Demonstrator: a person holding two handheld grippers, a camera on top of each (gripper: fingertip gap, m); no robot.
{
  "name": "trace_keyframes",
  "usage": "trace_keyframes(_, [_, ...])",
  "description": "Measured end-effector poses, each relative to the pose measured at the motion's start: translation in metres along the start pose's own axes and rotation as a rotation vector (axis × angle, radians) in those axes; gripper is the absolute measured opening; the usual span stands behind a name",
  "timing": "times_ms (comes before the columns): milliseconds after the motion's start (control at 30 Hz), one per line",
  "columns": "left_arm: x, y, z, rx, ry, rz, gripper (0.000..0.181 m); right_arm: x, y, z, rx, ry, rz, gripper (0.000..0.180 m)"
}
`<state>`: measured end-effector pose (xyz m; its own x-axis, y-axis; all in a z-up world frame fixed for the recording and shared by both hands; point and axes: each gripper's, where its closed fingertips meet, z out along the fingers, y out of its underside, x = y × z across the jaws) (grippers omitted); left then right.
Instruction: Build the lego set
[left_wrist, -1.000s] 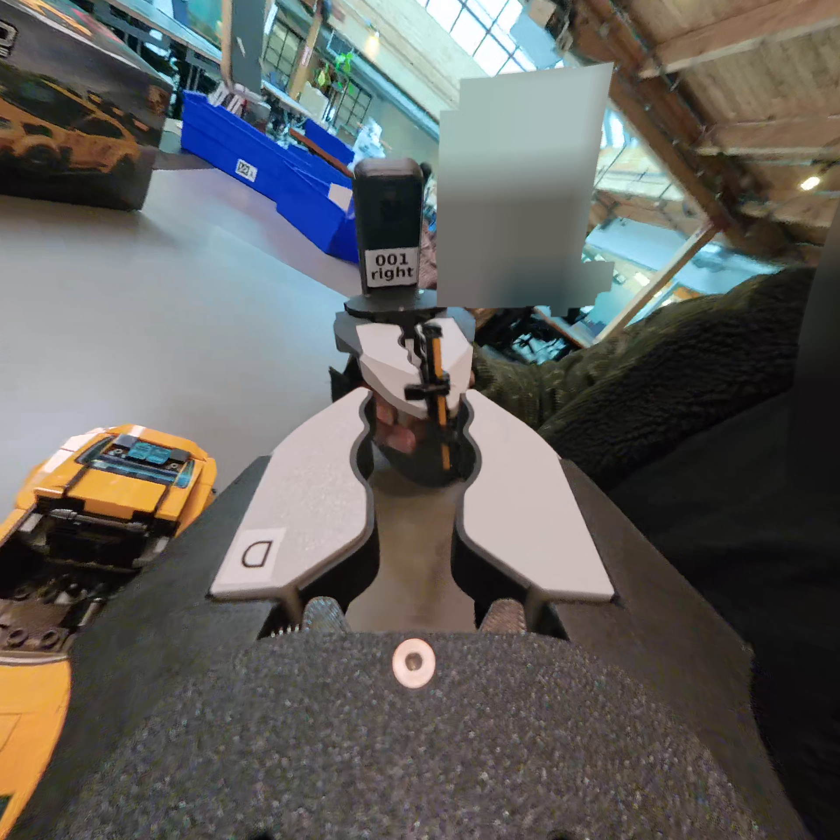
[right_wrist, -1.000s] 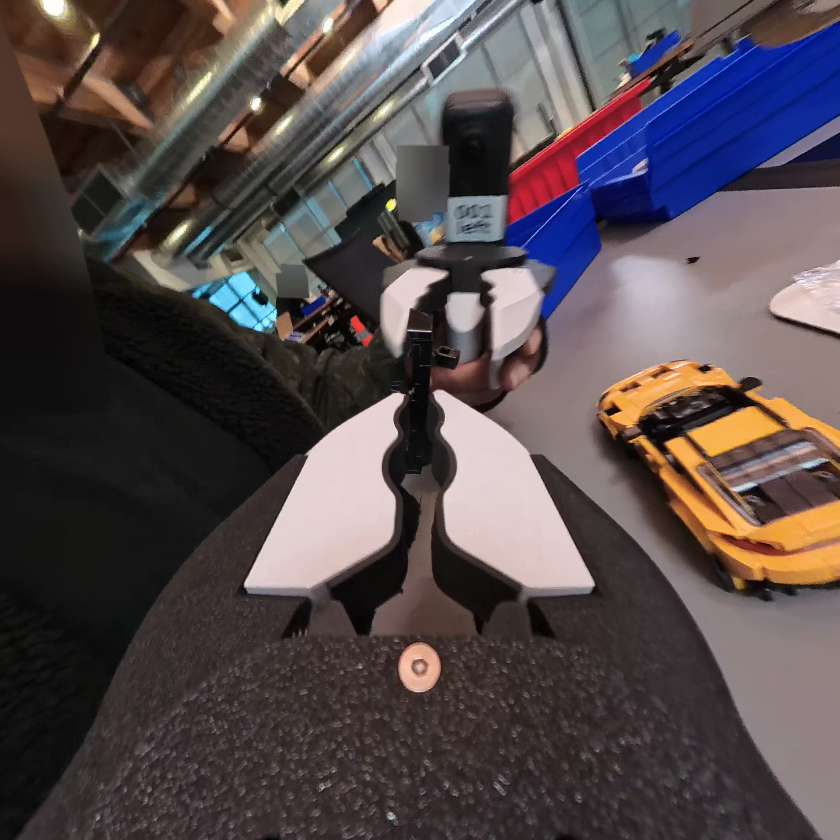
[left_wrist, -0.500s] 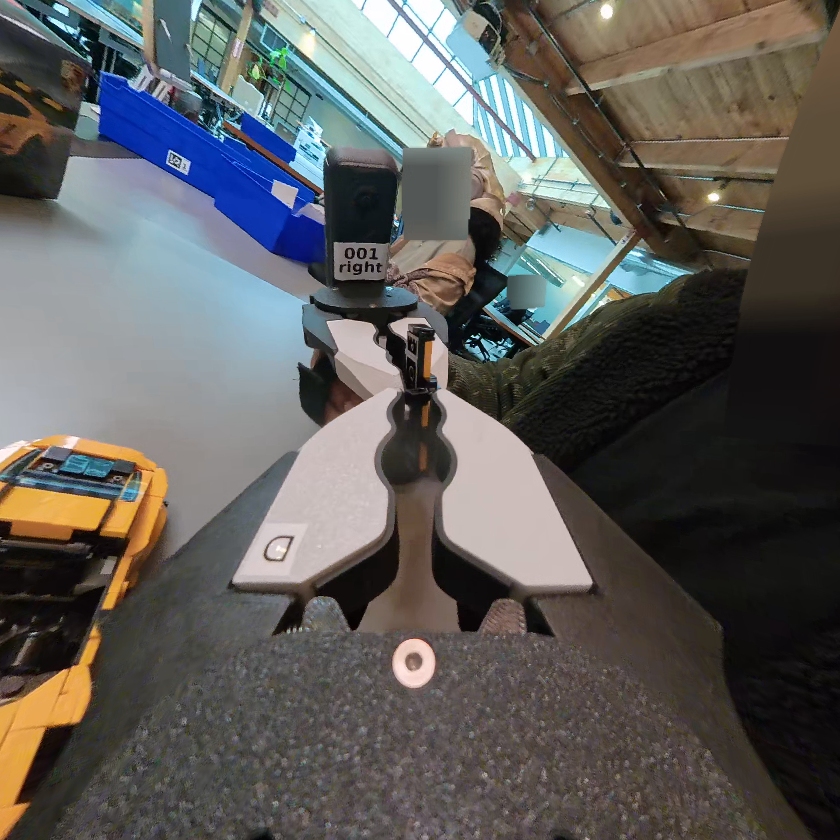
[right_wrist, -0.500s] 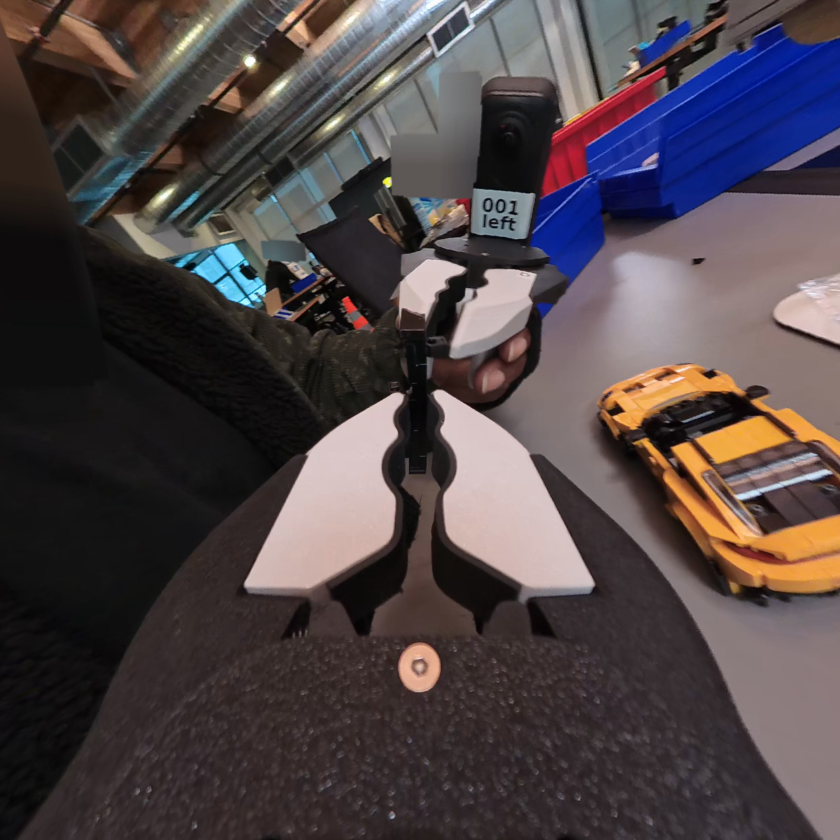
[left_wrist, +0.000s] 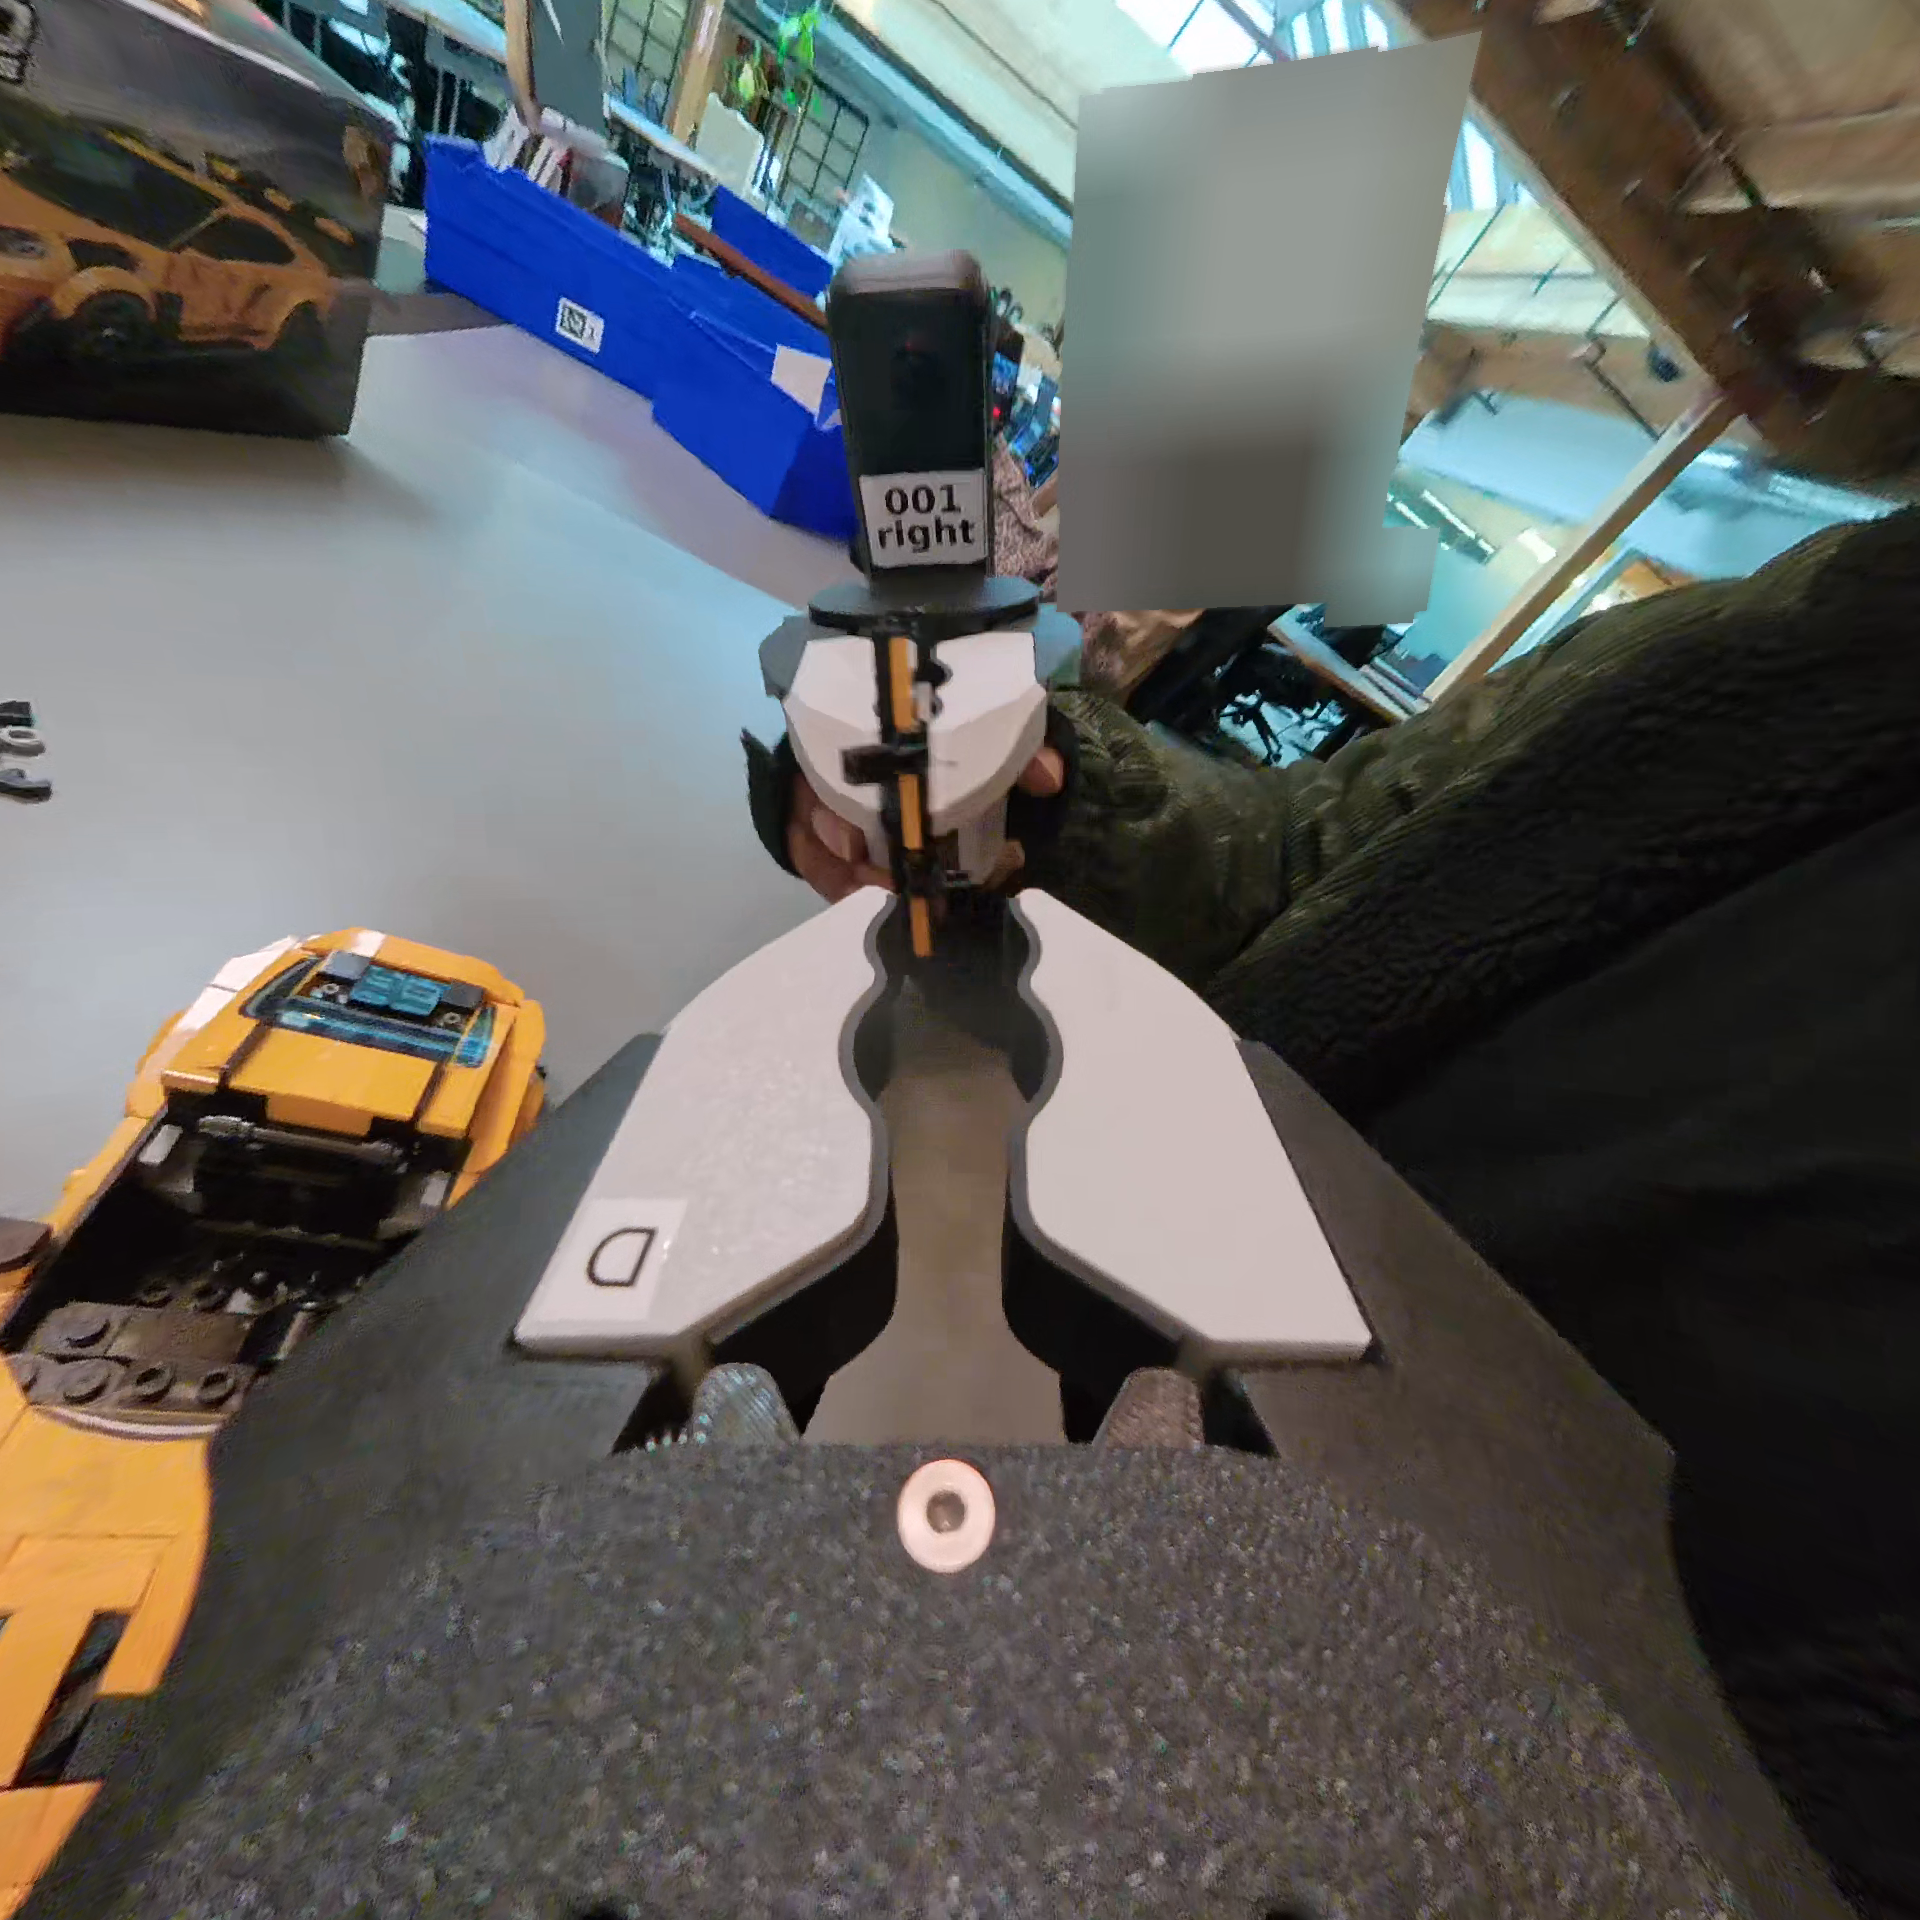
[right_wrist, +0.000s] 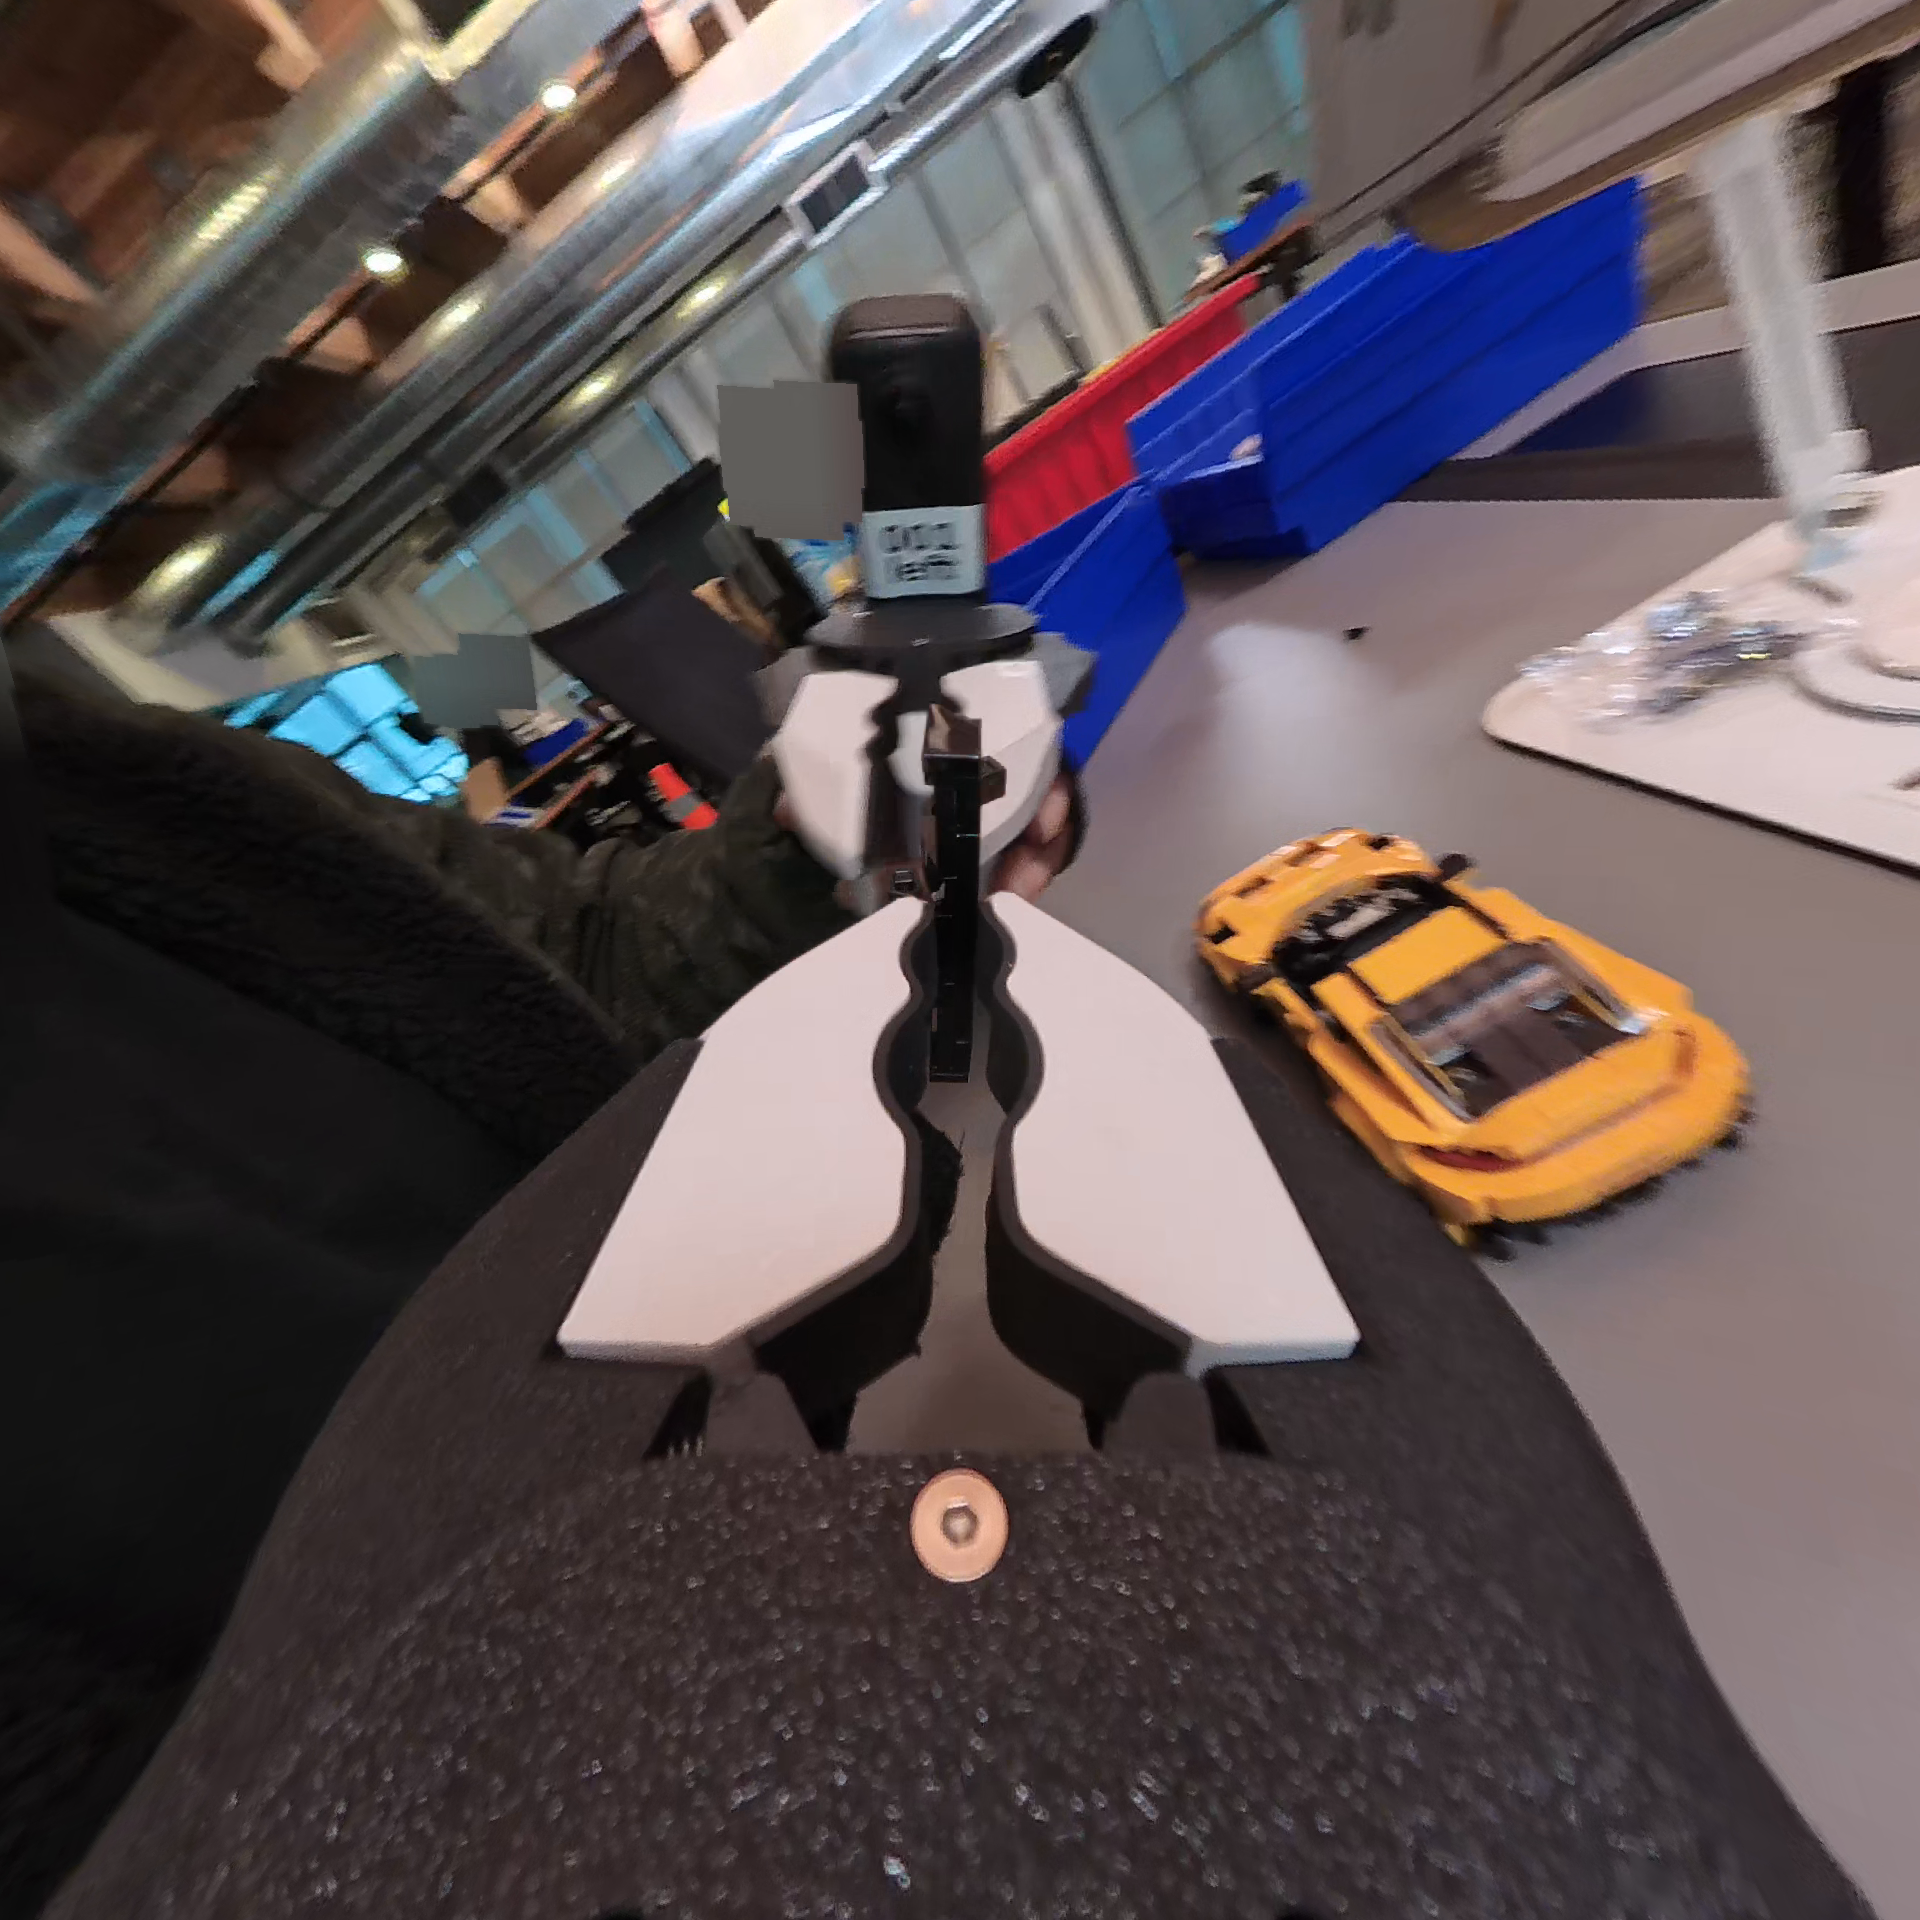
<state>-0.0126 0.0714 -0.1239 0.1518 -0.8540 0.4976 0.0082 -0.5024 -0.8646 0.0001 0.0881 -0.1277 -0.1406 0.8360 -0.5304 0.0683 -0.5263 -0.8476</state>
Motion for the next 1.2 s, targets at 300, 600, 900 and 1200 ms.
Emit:
trace_keyframes(300, [0.005,0.007,0.007,-0.008,0.074,-0.063,0.007,-0.007,0.005,0.003,-0.02,-0.043,0.02,0.006])
trace_keyframes(600, [0.021,0.003,0.005,0.035,0.248,-0.169,0.006,-0.024,0.002,0.002,-0.003,-0.155,0.033,0.006])
trace_keyframes(900, [0.034,0.004,0.003,0.05,0.394,-0.208,0.007,-0.041,0.004,0.003,-0.009,-0.255,0.046,0.006])
trace_keyframes(1200, [0.033,0.002,0.005,0.058,0.359,-0.172,0.008,-0.047,0.001,0.001,-0.003,-0.267,0.02,0.006])
